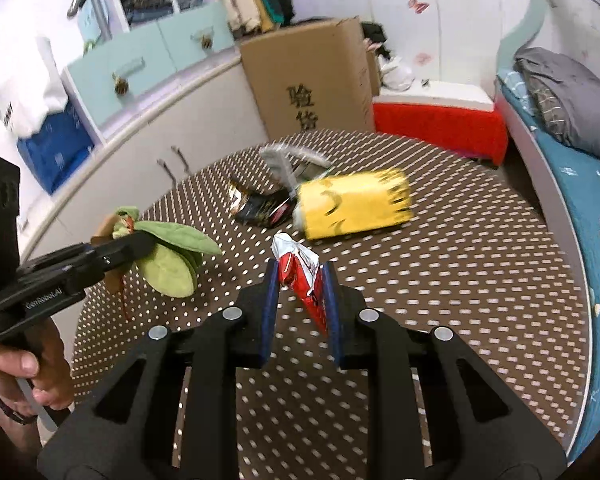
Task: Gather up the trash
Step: 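Carry the green item and red-white wrapper with both grippers down to the grey bin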
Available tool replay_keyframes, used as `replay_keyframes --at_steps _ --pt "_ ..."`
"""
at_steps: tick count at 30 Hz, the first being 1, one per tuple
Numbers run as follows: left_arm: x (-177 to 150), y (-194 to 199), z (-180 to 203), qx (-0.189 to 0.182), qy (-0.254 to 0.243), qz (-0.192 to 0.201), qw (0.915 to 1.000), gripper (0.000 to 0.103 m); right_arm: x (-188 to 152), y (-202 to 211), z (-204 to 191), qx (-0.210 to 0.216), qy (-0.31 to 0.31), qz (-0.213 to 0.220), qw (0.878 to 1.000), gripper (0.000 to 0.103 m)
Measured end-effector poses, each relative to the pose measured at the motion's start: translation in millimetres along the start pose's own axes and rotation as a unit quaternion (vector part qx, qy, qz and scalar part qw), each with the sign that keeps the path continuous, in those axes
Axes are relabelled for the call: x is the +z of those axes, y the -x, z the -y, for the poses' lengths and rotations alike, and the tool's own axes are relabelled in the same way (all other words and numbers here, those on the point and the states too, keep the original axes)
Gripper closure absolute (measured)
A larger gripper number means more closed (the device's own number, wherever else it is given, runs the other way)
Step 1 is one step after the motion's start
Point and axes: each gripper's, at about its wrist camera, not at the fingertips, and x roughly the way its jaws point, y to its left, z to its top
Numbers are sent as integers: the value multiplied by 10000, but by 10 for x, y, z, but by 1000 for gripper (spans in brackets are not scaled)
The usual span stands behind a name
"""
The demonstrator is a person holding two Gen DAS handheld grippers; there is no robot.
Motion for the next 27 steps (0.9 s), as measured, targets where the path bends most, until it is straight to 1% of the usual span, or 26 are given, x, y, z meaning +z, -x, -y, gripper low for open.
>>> replay_keyframes --at_steps 8,12,18,21,25,27 --pt "192 79 828 -425 -629 173 9970 84 29 784 499 -140 -345 656 9972 81" --pt "259 75 1291 -680 -962 219 9928 84 -1 1238 821 -415 -523 1031 9924 81" --pt "267 10 2086 -1199 -1506 183 9811 84 -158 1871 1388 -947 -1000 1497 9791 81" --pt "220 -37 2368 -1394 -1697 123 9755 84 -282 2095 1643 -1219 -1257 1610 9713 81" --pt "109 -201 2780 -1691 -1898 -130 9671 84 -505 2309 1947 -1476 -1629 1698 9606 81" --pt "57 -269 2908 -1790 -1944 -246 9641 84 -634 2362 2102 -1631 -1803 1668 9555 81"
